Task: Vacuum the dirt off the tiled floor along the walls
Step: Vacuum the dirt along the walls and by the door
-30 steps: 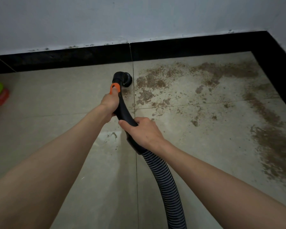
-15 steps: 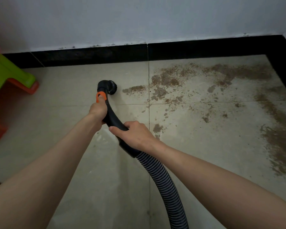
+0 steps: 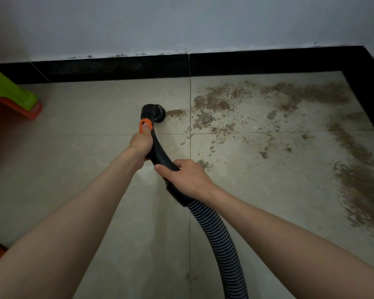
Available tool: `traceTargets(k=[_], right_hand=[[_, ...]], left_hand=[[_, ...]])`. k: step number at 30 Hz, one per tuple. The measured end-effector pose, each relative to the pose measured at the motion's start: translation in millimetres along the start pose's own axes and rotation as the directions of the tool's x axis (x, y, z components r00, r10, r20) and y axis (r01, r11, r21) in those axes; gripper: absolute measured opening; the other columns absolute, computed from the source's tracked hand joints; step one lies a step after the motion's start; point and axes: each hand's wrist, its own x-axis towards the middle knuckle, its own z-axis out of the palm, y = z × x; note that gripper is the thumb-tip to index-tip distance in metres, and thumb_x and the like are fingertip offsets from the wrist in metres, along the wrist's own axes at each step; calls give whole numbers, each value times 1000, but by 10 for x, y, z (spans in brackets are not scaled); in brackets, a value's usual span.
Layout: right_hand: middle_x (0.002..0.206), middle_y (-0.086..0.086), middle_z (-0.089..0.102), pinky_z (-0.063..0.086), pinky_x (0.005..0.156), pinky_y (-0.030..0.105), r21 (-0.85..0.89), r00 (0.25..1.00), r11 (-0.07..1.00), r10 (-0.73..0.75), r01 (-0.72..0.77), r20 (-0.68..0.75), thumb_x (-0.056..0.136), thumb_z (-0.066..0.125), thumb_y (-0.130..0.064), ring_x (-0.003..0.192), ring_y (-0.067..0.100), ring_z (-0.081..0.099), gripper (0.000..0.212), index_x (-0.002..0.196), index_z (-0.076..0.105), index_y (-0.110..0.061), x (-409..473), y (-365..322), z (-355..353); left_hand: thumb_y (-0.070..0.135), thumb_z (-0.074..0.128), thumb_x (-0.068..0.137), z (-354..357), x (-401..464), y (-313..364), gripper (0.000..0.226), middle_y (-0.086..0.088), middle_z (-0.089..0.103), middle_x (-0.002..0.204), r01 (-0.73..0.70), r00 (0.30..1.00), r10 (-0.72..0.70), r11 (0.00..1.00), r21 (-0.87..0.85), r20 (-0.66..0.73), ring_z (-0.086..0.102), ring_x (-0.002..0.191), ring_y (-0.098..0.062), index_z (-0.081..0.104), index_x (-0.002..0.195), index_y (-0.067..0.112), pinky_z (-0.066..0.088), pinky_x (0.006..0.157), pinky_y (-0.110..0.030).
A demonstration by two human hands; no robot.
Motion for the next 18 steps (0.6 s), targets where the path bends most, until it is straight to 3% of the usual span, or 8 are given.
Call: traceTargets(k=[18], right_hand=[[67, -5, 65, 54, 66, 34, 40, 995, 998, 42, -39, -94, 86, 57, -62, 66, 17, 67, 41, 72, 57, -23, -125, 332, -299]], left_hand=[[49, 25, 100, 555, -54, 49, 59, -17, 56, 116, -35, 998, 30, 996, 88, 57, 56, 107, -33, 48, 121, -1, 47, 96, -45]])
